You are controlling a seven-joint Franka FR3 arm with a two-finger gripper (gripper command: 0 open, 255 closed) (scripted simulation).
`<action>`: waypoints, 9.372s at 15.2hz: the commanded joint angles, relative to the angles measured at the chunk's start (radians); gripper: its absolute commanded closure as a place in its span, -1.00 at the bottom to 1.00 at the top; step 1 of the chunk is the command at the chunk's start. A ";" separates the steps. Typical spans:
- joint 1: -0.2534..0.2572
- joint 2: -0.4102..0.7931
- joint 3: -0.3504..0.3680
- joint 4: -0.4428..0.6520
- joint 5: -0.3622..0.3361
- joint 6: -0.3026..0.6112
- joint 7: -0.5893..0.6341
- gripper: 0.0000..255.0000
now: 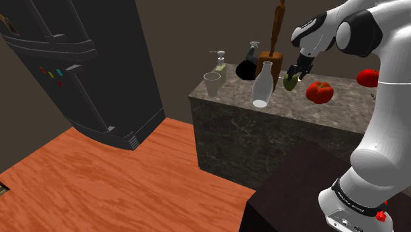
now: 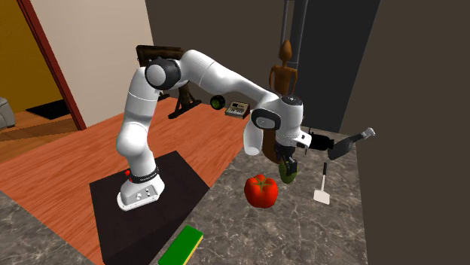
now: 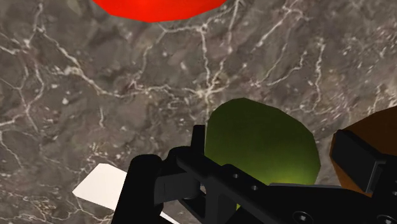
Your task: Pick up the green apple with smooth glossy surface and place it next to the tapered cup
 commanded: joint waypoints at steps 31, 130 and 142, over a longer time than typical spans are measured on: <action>0.010 -0.078 -0.030 0.122 -0.067 -0.183 0.063 1.00; 0.404 0.210 0.155 0.375 -0.073 -0.056 0.662 -1.00; 0.404 0.156 0.140 0.412 -0.095 -0.146 0.676 -1.00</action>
